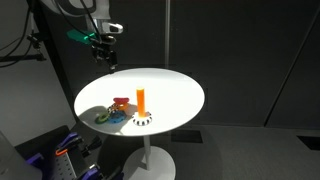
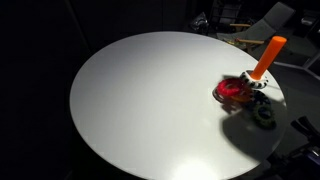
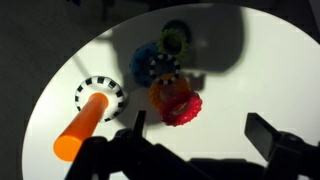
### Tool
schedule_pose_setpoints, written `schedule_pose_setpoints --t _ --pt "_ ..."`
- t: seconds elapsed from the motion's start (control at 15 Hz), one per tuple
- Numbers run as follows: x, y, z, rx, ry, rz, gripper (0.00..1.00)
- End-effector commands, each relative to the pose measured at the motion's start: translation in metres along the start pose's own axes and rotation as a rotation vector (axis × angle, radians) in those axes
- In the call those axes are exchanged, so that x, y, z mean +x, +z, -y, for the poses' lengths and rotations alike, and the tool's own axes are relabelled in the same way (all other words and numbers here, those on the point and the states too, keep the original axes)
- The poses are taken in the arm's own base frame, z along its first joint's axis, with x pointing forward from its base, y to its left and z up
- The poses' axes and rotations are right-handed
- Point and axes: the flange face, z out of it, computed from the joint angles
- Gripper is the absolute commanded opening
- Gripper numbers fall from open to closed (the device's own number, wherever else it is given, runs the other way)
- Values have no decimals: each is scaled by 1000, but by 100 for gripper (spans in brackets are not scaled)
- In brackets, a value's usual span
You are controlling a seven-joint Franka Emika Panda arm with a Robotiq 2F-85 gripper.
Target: Pick up the red ring and put it on the ring holder
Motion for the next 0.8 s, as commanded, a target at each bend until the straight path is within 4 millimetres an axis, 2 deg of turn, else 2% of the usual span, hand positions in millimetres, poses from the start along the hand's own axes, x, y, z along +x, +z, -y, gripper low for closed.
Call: schedule_pose_setpoints --t 0.0,0.4,0.73 --pt "3 21 -3 -18 26 7 100" --pt "11 67 1 -26 26 -33 100" --pt "25 99 7 -33 26 -49 100"
